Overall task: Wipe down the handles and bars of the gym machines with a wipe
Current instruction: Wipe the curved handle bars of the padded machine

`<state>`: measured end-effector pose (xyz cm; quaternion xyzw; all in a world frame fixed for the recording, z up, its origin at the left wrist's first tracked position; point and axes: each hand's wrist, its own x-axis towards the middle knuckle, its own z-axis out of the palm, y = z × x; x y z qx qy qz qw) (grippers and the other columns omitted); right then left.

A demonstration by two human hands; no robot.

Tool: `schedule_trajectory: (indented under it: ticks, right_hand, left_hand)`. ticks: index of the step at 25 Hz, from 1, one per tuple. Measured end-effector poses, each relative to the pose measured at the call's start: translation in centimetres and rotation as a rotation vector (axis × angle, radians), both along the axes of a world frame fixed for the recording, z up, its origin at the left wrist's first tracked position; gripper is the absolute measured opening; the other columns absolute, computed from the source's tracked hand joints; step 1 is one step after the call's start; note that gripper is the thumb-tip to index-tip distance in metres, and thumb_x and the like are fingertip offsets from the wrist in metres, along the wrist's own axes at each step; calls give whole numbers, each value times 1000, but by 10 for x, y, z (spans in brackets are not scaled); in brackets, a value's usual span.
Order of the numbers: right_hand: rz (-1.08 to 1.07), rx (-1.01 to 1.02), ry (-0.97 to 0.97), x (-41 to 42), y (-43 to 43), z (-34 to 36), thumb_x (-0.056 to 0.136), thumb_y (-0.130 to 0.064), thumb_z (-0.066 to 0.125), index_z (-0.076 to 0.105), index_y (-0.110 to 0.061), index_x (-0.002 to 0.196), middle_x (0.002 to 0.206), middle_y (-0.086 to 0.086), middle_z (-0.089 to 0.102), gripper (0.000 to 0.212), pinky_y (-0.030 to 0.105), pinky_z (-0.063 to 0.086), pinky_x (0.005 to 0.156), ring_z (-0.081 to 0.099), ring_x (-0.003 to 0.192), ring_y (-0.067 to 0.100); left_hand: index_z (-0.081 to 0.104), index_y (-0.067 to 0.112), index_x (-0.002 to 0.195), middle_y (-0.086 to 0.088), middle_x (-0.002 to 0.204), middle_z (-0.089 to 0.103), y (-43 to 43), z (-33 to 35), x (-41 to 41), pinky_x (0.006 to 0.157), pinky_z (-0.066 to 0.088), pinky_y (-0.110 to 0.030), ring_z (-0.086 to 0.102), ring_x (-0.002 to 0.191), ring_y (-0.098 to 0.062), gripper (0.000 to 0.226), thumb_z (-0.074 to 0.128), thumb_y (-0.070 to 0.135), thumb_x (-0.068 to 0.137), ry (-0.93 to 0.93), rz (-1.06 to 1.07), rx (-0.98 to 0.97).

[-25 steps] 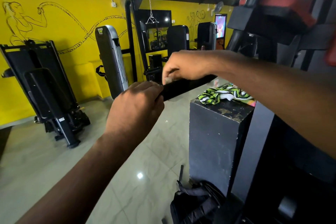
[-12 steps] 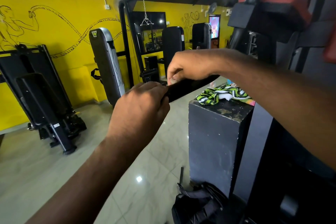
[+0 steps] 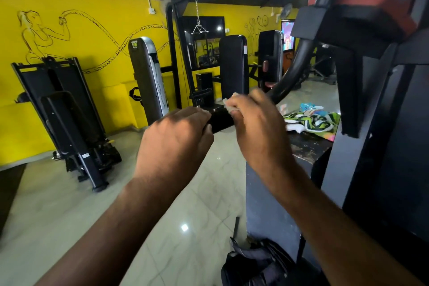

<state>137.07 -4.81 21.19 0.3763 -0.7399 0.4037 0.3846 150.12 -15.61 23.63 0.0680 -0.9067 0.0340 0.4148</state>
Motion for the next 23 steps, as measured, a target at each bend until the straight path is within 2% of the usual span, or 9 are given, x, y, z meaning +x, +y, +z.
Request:
schedule_trajectory:
  ticks: [2,5,8,10,13,15,19,21,23]
  right_hand:
    - [127,-392,-169,13,-10,-25,93,-14,64,67,-11,106,99,4,63,13,33,50,72,60,87,16]
    - [360,-747,-667,30,-30,-44,91,-12,68,63,-14,107,100,1,68,17,27,56,75,67,88,13]
    - [843,-1226,-1318,38,-43,-37,95,0,57,61,-4,113,106,11,69,19,23,59,76,70,91,16]
    - [1078,-1392,-1529,28,-44,-28,96,5,51,62,0,106,95,12,69,16,28,61,78,70,86,18]
    - [1262,-1524,-1609,19,-45,-26,96,0,51,63,-5,97,81,11,71,14,34,58,78,72,72,19]
    - [1328,-1470,-1598,17,-46,-25,95,1,49,64,-3,100,91,14,71,16,35,58,82,72,82,22]
    - [1321,-1494,-1507,0,-46,-24,97,7,42,64,-3,94,104,15,69,24,36,56,86,68,99,24]
    - [1364,-1485,-1489,1,-45,-27,94,7,47,65,-1,95,97,12,72,20,33,57,86,71,94,21]
    - [1324,-1489,-1478,3,-44,-34,85,8,56,62,0,90,90,10,69,11,27,60,79,71,87,17]
  left_hand:
    - [70,16,92,1,88,69,3,0,-1,54,35,-24,62,74,-20,9,61,19,89,2,21,13]
    - [70,17,94,2,92,69,5,-1,-2,54,42,-26,62,77,-19,11,60,21,91,-10,42,9]
    - [71,18,97,3,92,70,5,0,-3,55,44,-27,62,78,-18,22,51,26,91,-6,36,8]
    - [71,18,97,4,92,70,5,0,-3,55,42,-25,63,78,-18,25,49,28,91,4,40,6]
    - [71,18,96,4,91,70,6,-1,-4,55,45,-27,63,77,-18,23,50,26,90,0,44,6]
    - [71,17,95,3,91,71,7,-1,-4,55,45,-26,64,76,-19,22,52,25,90,12,43,2]
    - [72,16,94,2,90,71,7,-2,-5,55,44,-26,65,75,-20,21,53,24,88,16,54,2]
    - [72,16,95,1,91,71,8,-2,-6,56,43,-25,65,76,-20,19,55,22,89,9,52,-6]
    - [72,15,96,1,91,71,8,-1,-6,56,40,-24,64,76,-19,14,59,18,90,2,59,-1]
